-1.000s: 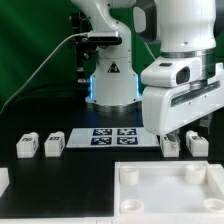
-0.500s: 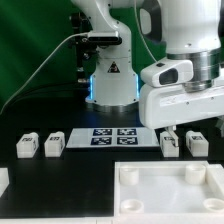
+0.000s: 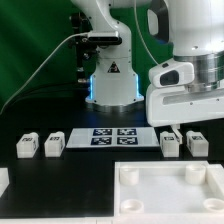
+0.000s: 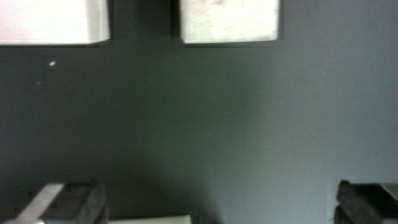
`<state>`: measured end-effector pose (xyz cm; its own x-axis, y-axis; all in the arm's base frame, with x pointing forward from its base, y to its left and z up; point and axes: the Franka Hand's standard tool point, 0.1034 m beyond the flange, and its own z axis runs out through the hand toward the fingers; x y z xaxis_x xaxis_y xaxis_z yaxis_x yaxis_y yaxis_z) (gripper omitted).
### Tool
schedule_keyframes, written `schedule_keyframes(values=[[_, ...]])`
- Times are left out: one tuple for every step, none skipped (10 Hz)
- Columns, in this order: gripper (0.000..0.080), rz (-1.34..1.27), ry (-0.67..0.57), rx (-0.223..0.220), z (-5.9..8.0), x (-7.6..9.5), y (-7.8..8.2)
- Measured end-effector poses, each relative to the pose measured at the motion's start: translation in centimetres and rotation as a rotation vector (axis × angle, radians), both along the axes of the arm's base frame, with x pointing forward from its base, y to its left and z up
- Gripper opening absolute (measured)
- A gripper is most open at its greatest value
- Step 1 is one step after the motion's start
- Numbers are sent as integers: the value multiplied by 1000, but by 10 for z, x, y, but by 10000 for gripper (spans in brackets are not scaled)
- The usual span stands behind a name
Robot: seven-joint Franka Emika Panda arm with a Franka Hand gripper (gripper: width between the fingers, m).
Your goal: Assemble one leg
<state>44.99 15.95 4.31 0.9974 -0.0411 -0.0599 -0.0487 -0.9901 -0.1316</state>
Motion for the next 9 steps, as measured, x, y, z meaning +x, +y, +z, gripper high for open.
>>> schedule_keyframes(values=[[648, 13, 147, -11, 1, -10, 5], [648, 14, 256, -7, 2, -8, 8], [648, 2, 317, 1, -1, -5, 7], [648, 7, 440, 7, -1, -11, 4], [648, 15, 508, 12, -3, -9, 4], [648, 23, 571, 15, -3, -11, 4], [648, 39, 690, 18, -2, -18, 3], [648, 49, 771, 24, -4, -16, 3], [648, 46, 769, 26, -9, -13, 5]])
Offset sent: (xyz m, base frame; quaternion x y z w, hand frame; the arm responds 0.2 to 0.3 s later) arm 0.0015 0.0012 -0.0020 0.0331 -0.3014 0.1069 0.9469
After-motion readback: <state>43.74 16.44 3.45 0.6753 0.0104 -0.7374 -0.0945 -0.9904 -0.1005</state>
